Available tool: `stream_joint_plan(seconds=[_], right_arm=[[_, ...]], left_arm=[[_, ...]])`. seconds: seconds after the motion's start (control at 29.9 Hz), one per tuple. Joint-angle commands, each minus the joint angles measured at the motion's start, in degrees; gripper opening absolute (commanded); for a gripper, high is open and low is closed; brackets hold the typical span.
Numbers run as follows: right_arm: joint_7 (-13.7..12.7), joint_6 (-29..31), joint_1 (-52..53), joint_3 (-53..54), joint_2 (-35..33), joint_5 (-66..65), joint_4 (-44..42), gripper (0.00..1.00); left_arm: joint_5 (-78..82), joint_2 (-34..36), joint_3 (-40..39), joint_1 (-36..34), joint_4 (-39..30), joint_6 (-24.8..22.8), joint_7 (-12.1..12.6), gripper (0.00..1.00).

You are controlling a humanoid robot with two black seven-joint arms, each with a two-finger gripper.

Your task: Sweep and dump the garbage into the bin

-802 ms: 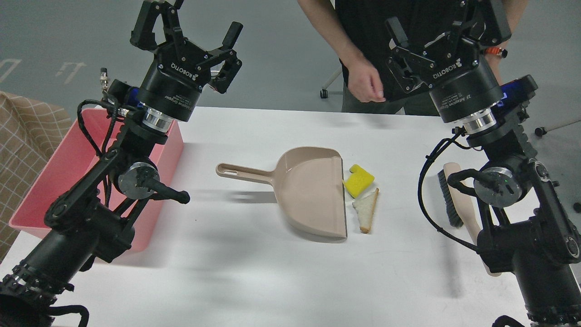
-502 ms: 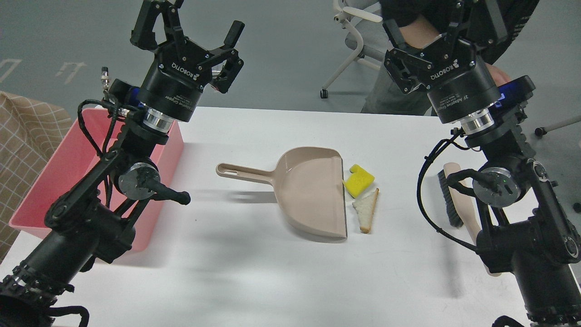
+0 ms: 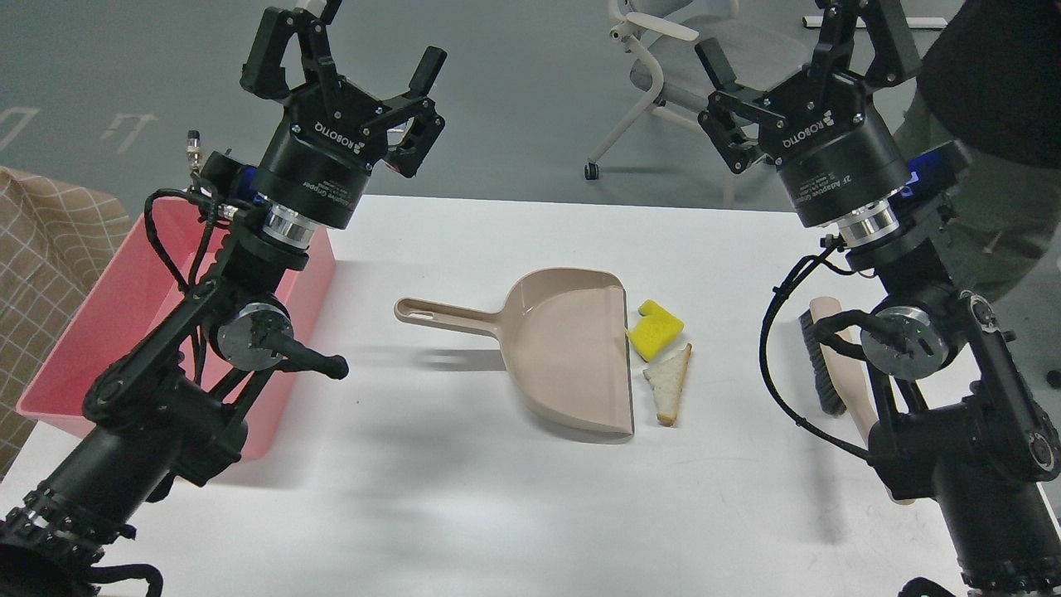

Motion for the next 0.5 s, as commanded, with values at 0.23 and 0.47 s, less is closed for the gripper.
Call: stream_joint_plan(seconds=[0.23, 0.47], right_arm=[[0.00, 0.09, -0.35, -0.09, 0.00, -0.09, 0.47, 1.00], [0.09, 0.18, -0.53, -0.09, 0.00, -0.09, 0.55, 1.00]], left_arm=[[0.62, -0.29, 0.35, 0.11, 0.18, 0.51, 0.00, 0.98], [0.62, -0.29, 0.43, 0.38, 0.18, 0.51, 0.00, 0.98]])
